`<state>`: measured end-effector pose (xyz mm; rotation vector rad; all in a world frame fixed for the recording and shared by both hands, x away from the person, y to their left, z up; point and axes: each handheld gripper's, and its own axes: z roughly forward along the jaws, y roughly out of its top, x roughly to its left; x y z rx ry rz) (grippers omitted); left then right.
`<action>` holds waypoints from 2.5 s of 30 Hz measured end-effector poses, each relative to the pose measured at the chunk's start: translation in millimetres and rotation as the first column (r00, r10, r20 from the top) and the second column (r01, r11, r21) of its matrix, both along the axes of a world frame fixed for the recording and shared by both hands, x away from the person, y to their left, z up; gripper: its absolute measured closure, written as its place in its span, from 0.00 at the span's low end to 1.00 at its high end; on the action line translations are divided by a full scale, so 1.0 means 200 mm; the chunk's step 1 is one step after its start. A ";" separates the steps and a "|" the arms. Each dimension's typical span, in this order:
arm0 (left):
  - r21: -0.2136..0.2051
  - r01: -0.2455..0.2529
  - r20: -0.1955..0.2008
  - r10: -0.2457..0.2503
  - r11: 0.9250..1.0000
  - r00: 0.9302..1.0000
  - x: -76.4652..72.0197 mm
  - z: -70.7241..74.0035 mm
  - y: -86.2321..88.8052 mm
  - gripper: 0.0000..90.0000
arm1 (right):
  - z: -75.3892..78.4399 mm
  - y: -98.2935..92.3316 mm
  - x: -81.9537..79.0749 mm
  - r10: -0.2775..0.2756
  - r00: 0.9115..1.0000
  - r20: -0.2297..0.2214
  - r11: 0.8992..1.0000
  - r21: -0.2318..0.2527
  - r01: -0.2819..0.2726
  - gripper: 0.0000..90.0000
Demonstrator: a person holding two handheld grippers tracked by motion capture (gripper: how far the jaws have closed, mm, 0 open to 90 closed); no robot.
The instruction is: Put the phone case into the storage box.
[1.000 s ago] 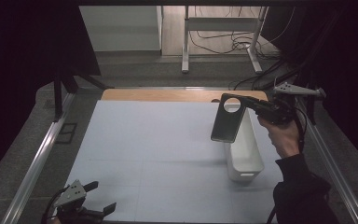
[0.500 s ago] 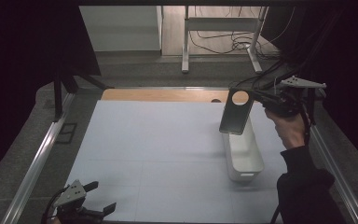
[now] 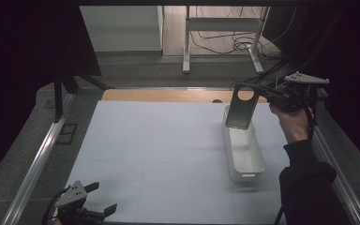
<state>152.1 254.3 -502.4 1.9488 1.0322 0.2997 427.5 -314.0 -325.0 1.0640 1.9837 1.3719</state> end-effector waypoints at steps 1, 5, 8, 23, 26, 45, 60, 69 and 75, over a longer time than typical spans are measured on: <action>-0.001 -0.001 0.002 0.001 1.000 1.000 0.00 0.00 0.00 0.00 | 0.00 0.00 0.01 -0.003 1.000 -0.001 1.000 -0.001 0.003 0.90; -0.001 -0.002 0.001 0.002 1.000 1.000 0.00 0.00 0.00 0.00 | -0.01 -0.01 0.04 -0.014 1.000 0.000 1.000 -0.016 0.014 0.90; 0.002 0.001 0.001 -0.001 1.000 1.000 0.00 0.00 0.00 0.00 | -0.02 -0.01 0.05 -0.016 1.000 0.002 1.000 -0.016 0.016 0.90; 0.009 0.001 0.003 -0.001 1.000 1.000 0.00 0.00 0.00 0.00 | -0.08 -0.02 0.16 -0.040 0.999 0.016 0.999 -0.030 0.040 0.90; 0.009 0.001 0.001 -0.001 1.000 1.000 0.00 0.00 0.00 0.00 | -0.10 -0.03 0.18 -0.047 0.999 0.013 0.998 -0.030 0.047 0.90; 0.011 0.002 -0.004 -0.002 1.000 1.000 0.00 0.00 0.00 0.00 | -0.20 -0.03 0.29 -0.026 0.999 0.025 0.997 -0.067 0.028 0.90; 0.014 0.002 -0.006 -0.001 1.000 1.000 0.00 0.00 -0.01 0.00 | -0.28 -0.03 0.33 0.003 0.999 0.033 0.996 -0.090 0.000 0.90; 0.015 0.001 -0.009 -0.001 1.000 1.000 0.00 0.00 -0.01 0.00 | -0.34 -0.02 0.36 0.031 0.999 0.031 0.995 -0.098 -0.028 0.90; 0.015 0.001 -0.011 -0.001 1.000 1.000 0.00 0.00 0.00 0.00 | -0.37 -0.01 0.37 0.036 0.999 0.033 0.994 -0.100 -0.033 0.90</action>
